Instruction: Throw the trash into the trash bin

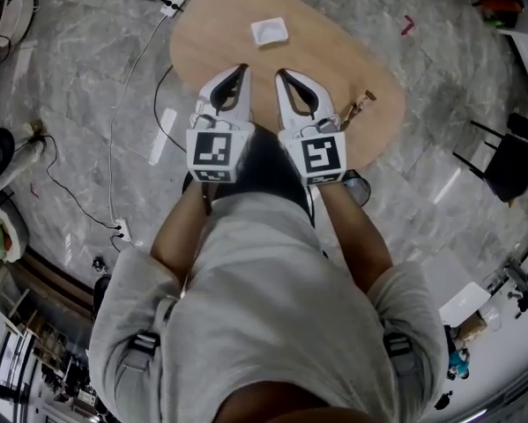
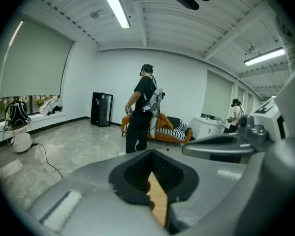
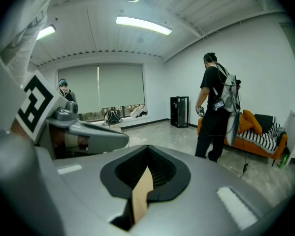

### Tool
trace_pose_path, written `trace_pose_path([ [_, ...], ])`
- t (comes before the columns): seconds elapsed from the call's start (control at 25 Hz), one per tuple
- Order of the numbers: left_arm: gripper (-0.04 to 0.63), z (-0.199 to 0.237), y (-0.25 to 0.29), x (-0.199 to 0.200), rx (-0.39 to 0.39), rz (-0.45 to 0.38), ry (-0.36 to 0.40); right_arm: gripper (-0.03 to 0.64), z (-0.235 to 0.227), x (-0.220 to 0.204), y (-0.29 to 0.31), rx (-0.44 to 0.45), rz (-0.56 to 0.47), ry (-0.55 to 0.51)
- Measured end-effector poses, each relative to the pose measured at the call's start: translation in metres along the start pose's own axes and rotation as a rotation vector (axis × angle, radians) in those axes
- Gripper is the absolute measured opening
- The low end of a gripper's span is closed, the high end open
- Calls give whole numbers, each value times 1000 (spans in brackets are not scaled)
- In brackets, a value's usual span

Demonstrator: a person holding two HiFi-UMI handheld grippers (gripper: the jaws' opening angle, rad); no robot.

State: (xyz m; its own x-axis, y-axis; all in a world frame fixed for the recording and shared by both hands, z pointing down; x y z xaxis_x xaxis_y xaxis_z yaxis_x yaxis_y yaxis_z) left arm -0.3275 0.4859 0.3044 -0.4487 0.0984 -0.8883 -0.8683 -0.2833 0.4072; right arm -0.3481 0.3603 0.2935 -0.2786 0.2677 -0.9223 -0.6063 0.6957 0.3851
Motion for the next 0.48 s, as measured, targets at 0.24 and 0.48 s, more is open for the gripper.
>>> trace_pose_path([
  [0.24, 17, 34, 37, -42, -2, 84, -24, 8, -14, -52, 40, -2, 91, 40],
  [0.48, 17, 69, 88, -83, 6, 147, -48, 8, -32, -92, 92, -16, 146, 126],
])
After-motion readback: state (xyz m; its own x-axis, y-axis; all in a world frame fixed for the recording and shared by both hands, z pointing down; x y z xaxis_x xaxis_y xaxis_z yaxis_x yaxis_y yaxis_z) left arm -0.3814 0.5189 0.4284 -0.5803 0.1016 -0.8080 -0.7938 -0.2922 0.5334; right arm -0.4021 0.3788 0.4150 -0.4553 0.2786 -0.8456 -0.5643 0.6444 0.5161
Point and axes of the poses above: the fingertips, and each gripper's own axes: y forward along the fingers, z to its left, x out of its top, the point moved 7 cm from there along -y, backward along the fingers, and after that the axes turned 3 degrees about -y, right-handed, at the moved point
